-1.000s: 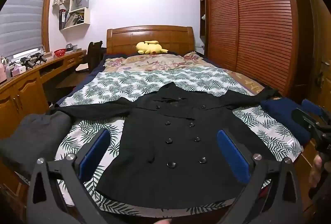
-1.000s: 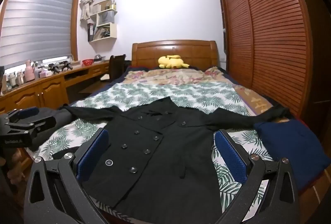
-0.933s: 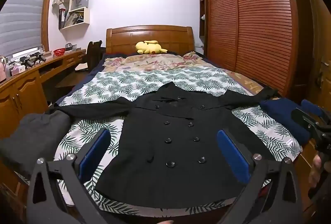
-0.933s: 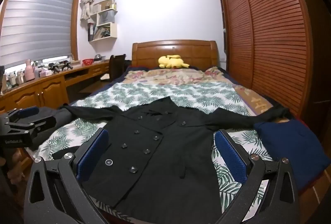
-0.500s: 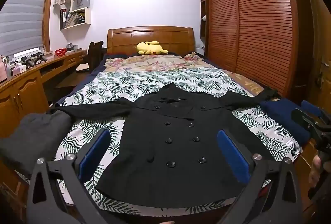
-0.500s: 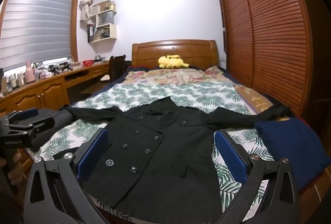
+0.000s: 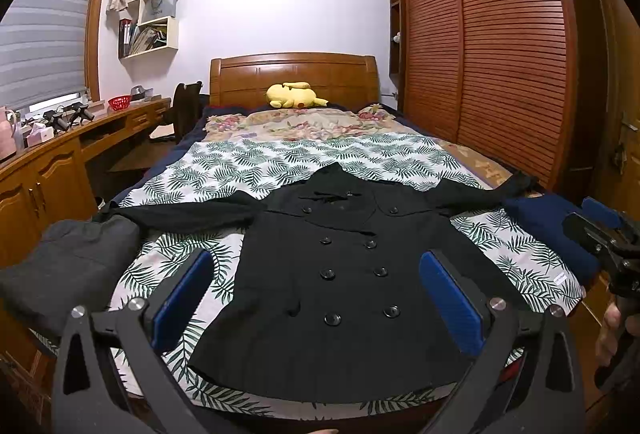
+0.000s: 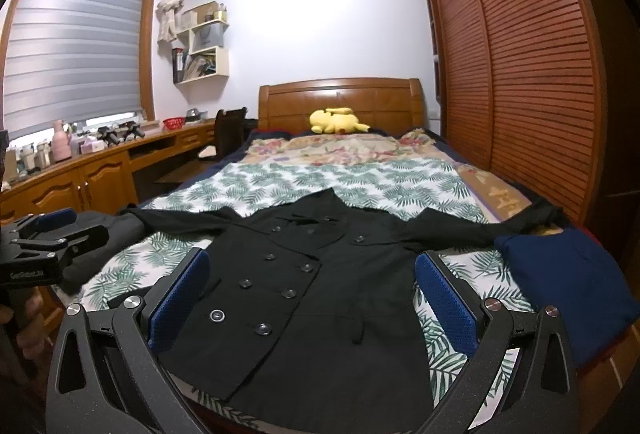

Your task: Fold large clothes

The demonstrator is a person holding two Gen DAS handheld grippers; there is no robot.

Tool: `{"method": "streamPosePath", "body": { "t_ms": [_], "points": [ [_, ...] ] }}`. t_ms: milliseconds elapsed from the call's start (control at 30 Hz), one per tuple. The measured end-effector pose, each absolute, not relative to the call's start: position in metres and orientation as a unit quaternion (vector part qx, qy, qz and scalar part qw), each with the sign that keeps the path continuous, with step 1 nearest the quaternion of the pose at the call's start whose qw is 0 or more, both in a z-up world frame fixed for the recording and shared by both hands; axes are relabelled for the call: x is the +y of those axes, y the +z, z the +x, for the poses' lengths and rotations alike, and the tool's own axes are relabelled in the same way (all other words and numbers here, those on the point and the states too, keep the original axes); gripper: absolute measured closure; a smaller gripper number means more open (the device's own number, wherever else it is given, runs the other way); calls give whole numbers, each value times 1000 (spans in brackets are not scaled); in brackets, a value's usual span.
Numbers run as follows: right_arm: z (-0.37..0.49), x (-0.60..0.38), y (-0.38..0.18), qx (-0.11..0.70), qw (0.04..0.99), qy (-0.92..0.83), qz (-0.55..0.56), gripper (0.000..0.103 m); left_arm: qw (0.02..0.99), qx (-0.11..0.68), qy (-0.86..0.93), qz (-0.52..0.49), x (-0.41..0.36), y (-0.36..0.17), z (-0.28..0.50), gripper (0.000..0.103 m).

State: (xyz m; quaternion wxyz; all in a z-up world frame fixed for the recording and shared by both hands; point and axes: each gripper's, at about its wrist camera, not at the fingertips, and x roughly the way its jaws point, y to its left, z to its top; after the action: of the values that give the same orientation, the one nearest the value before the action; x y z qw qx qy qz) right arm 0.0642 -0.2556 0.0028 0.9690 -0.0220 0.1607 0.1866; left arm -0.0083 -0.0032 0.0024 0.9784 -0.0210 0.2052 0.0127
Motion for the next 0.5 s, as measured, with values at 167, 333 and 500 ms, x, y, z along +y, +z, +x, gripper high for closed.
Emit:
{"method": "streamPosePath", "body": {
  "t_ms": [167,333,500],
  "points": [
    [62,-255,5,158,969,187,-22,0,978,205,13,-21,-3,2,-8,0],
    [62,-256,5,158,969,187,-22,0,978,205,14,-20,-3,3,-9,0],
    [61,-255,5,158,969,187,-21,0,979,204,16,-21,-2,4,-11,0]
  ]
}}
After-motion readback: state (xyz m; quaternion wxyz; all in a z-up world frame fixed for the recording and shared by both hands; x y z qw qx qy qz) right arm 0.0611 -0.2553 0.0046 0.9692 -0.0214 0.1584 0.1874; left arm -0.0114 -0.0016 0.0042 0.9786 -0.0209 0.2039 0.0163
